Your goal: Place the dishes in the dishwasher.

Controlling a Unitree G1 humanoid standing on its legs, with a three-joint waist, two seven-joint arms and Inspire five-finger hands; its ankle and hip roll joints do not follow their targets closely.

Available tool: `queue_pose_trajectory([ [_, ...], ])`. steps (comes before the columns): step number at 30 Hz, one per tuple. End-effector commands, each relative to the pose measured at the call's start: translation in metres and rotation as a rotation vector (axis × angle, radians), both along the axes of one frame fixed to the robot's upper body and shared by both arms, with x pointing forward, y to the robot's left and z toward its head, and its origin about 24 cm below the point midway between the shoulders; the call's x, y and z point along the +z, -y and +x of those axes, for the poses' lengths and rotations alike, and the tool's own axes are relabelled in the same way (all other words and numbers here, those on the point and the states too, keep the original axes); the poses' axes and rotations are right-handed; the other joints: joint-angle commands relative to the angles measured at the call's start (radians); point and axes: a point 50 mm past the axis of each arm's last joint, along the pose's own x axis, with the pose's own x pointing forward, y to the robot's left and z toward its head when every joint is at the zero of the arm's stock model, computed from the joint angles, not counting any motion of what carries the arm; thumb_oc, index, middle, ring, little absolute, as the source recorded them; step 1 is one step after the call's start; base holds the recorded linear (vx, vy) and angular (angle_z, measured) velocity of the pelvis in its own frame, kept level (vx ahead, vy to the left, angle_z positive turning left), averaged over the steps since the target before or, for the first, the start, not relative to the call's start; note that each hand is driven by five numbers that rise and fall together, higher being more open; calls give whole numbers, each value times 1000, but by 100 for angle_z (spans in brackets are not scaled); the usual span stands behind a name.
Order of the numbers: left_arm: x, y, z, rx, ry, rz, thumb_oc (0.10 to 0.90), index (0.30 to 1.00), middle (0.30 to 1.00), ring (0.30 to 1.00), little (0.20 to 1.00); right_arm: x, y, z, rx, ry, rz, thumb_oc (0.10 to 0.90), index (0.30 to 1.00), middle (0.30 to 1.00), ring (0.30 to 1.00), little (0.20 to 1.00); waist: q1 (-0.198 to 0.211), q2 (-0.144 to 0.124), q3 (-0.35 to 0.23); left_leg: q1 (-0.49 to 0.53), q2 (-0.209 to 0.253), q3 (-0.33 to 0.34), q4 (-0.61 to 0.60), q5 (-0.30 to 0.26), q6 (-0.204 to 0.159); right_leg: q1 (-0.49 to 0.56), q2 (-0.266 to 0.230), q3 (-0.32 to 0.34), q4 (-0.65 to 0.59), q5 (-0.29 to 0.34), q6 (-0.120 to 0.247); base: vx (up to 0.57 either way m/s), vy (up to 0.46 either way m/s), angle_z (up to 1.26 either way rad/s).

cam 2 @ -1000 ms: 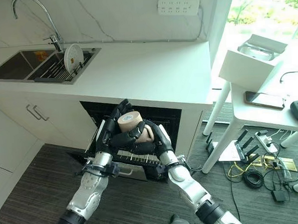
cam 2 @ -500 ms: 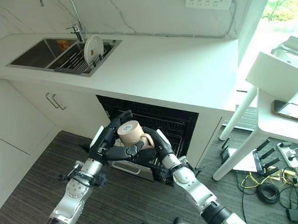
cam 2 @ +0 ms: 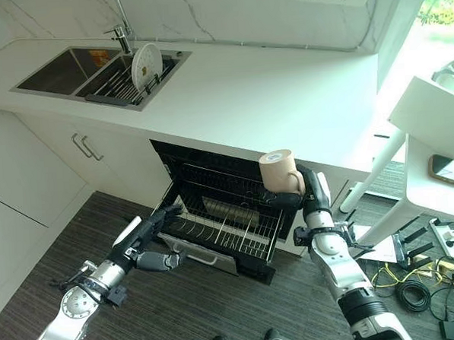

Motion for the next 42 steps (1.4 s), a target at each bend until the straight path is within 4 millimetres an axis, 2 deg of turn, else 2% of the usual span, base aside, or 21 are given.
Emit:
queue_pose_trajectory([
  [1,54,1,13,-97,243,72,800,900,900,900,900,68,-24,22,139,296,-59,400,300,300,300,300,6,-35,-24,-48,70,55,128,-100,-35,40,-79,44,-55,-1,131,59,38,2],
  [6,63,-1,22,-190,291,367,800,900,900,900,900,74,-23,36,236,206,-221,400,300,300,300,300,3,-32,-5,-68,73,49,128,-86,-42,23,-84,42,-55,12,139,45,36,2],
  [8,73,2,30,-233,353,515,800,900,900,900,900,84,-22,44,291,183,-317,400,300,300,300,300,-2,-31,11,-87,74,44,128,-76,-44,4,-86,43,-55,24,145,3,43,6],
  [12,94,1,47,-218,451,626,800,900,900,900,900,115,-17,56,333,221,-410,400,300,300,300,300,-12,-27,58,-128,78,42,128,-58,-50,-34,-83,50,-55,36,146,-116,35,4],
  [13,116,0,64,-179,537,715,800,900,900,900,900,143,-17,65,340,273,-457,400,300,300,300,300,-19,-27,99,-167,76,34,128,-45,-52,-71,-77,61,-55,45,145,-254,-22,7],
  [16,142,1,79,-134,653,798,800,900,900,900,900,173,-17,74,326,320,-489,400,300,300,300,300,-20,-30,143,-210,73,25,128,-31,-52,-111,-73,71,-55,57,146,-166,-44,9],
  [23,185,9,93,-5,907,844,800,900,900,900,900,208,-16,82,268,383,-536,400,300,300,300,300,-22,-25,213,-275,67,17,128,-13,-53,-175,-71,84,-55,73,147,-60,-3,4],
  [29,211,13,97,72,1019,827,800,900,900,900,900,220,-12,84,202,413,-558,400,300,300,300,300,-24,-21,249,-310,63,8,128,1,-54,-211,-70,93,-55,85,148,-27,-9,6],
  [34,216,19,101,24,981,867,800,900,900,900,900,228,-13,86,166,428,-643,400,300,300,300,300,-27,-16,271,-334,61,11,128,12,-57,-236,-72,94,-55,93,146,-27,15,3],
  [42,218,34,100,-138,855,923,800,900,900,900,900,249,-25,82,153,520,-1075,400,300,300,300,300,-23,-14,277,-387,60,13,128,27,-59,-282,-75,86,-55,103,143,-11,3,0],
])
